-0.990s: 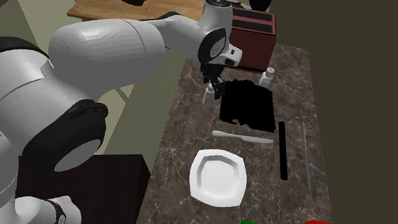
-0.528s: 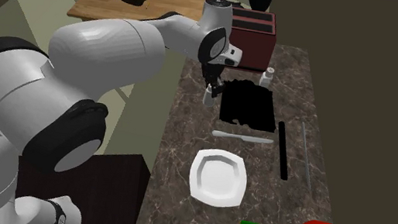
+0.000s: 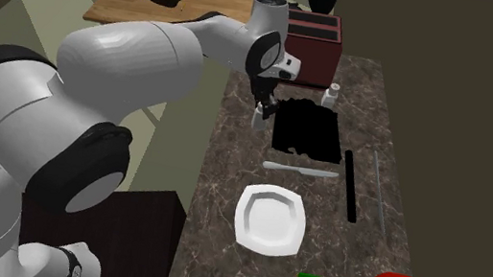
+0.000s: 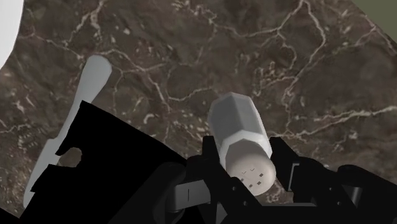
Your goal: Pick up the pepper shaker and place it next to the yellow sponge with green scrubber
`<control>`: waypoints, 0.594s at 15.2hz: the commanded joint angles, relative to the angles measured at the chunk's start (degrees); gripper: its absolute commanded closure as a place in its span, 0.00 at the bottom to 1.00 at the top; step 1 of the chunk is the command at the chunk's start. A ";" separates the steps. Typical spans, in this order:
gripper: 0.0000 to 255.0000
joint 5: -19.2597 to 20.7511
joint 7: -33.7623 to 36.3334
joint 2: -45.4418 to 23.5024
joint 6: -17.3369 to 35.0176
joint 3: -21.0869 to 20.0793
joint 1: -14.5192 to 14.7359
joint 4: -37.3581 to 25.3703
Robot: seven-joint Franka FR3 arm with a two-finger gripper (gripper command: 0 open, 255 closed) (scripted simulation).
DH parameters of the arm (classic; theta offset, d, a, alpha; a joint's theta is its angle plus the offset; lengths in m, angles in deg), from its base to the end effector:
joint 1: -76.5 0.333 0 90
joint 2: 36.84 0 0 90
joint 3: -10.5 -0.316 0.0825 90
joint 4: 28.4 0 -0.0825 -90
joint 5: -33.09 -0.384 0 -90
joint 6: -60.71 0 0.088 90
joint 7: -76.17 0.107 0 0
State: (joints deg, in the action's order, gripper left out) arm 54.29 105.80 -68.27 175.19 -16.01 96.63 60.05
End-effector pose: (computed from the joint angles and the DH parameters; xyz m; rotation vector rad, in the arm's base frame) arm 0.5211 0.4505 0.3558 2.9849 0.6071 0.0571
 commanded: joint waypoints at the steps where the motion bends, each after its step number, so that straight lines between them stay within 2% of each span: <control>1: 1.00 -0.30 -0.23 0.52 -0.96 -0.17 -0.04 -0.50; 9: 1.00 -1.54 -1.43 2.39 -5.97 -0.82 -0.06 -3.93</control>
State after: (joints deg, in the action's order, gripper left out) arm 52.93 104.47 -66.20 169.80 -16.73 96.59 56.40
